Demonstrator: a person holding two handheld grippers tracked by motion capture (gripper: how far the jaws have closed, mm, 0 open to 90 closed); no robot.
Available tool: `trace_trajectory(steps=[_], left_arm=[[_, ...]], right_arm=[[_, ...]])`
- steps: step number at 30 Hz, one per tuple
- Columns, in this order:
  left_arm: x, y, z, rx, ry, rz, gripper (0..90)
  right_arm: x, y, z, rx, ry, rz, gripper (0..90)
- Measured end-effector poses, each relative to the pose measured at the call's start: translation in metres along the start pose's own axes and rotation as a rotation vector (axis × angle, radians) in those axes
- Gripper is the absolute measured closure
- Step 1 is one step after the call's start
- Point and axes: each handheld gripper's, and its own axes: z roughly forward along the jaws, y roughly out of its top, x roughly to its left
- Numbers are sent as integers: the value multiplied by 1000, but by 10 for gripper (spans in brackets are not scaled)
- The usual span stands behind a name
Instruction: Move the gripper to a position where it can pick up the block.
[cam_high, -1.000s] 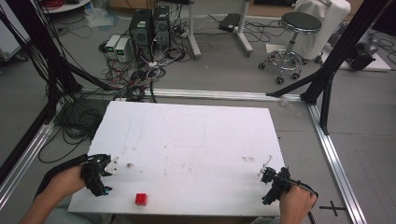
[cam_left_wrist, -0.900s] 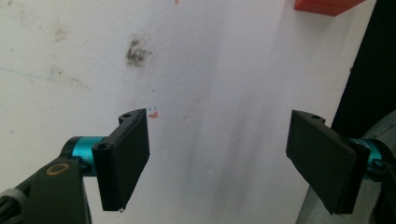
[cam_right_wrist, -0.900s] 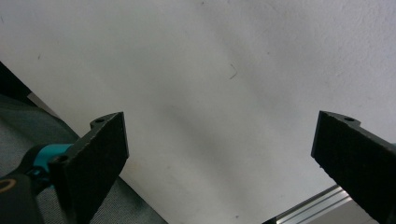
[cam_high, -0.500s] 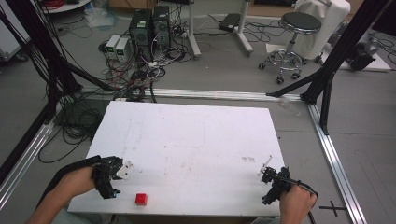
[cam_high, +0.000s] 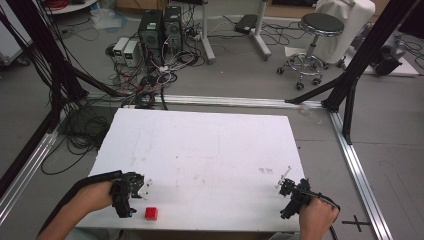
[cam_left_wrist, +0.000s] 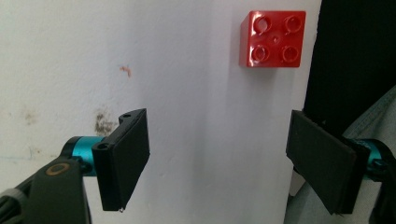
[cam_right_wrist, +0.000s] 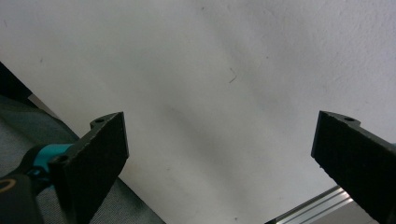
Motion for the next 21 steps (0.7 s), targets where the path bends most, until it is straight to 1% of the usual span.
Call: trace_trajectory(steps=[2,4,5,8,12,14,15,18,21], left_arm=[[-1,4,1,9,-5,9,219],[-2,7,2,10,-7,10,219],[-2,9,2,11,-11,15,219],[-4,13,3,13,-21,24,219],[-7,18,5,11,-28,25,219],[-8,20,6,15,-38,39,219],[-9,21,6,12,-37,36,219],[-11,25,9,10,-45,45,219],[-12,29,11,18,-50,51,219]], right_arm=[[0,0,0,0,-1,2,31],[0,0,0,4,0,7,31],[0,0,0,3,-1,1,31],[0,-1,0,1,0,8,31],[-1,-1,0,-3,0,1,31],[-1,-1,0,-5,0,-1,31],[-1,-1,0,-4,3,2,31],[-1,-1,0,-2,2,3,31],[-1,-1,0,-4,3,3,31]])
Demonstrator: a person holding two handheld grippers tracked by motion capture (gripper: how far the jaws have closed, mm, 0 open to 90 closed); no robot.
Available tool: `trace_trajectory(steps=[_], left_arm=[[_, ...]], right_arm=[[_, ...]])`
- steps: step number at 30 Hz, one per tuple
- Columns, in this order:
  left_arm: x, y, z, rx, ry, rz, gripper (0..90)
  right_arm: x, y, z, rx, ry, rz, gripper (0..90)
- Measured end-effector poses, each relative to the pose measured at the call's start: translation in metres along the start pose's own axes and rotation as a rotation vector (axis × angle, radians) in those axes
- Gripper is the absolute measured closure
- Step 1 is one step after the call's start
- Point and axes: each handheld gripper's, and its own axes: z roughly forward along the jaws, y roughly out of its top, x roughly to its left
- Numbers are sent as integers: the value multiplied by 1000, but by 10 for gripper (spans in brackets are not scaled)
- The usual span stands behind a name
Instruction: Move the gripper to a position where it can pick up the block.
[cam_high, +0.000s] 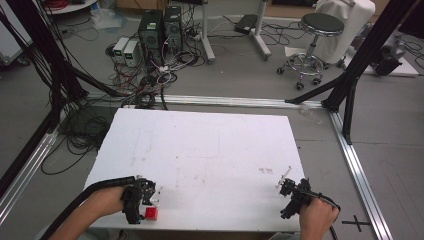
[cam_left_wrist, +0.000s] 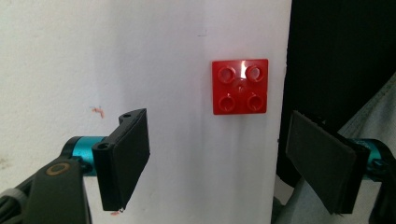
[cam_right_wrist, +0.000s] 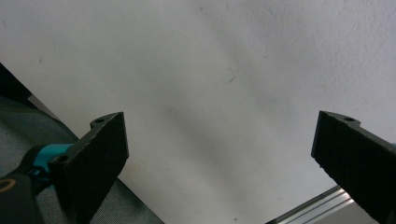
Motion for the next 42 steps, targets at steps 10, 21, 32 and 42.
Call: trace_trajectory(steps=[10,21,32,42], left_arm=[[-2,9,8,8,-5,8,220],[-4,16,22,26,-22,3,220],[-5,14,33,34,-30,-13,220],[-6,18,44,40,-43,-14,221]], right_arm=[[0,0,0,3,1,4,31],[0,0,0,6,0,4,31],[0,0,1,5,1,2,31],[0,-1,2,5,-1,6,31]])
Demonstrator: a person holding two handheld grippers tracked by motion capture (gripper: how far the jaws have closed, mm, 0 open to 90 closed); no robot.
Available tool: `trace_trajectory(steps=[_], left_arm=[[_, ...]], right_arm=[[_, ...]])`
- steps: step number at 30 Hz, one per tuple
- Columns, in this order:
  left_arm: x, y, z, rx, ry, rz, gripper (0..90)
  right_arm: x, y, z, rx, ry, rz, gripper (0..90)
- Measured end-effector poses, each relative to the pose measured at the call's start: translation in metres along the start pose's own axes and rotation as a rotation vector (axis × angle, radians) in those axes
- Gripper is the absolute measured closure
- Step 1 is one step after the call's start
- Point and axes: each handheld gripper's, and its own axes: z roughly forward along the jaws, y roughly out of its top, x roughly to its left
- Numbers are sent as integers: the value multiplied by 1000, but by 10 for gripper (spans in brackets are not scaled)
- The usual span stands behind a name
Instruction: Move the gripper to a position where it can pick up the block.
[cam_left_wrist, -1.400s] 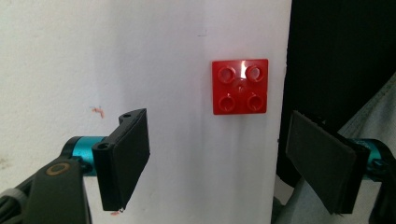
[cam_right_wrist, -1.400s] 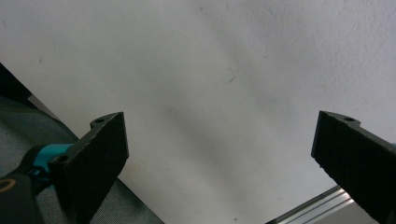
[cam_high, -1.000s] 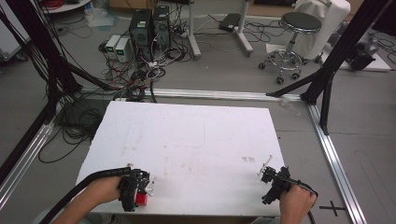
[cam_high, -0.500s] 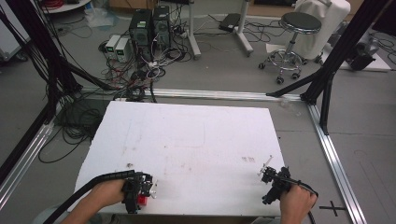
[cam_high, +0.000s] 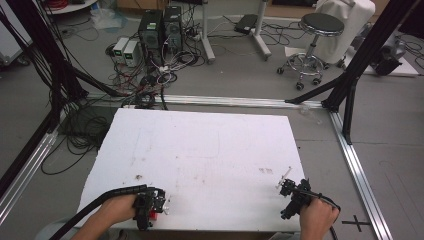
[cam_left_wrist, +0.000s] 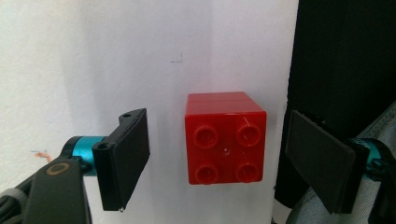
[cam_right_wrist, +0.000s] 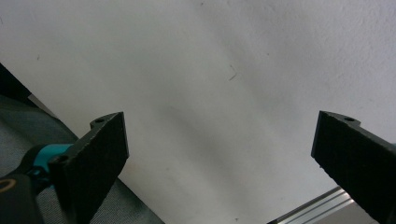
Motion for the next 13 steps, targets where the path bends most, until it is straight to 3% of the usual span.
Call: trace_trajectory(steps=[13], left_arm=[[0,-3,0,0,1,-16,221]], right_arm=[[0,1,0,-2,6,-6,31]])
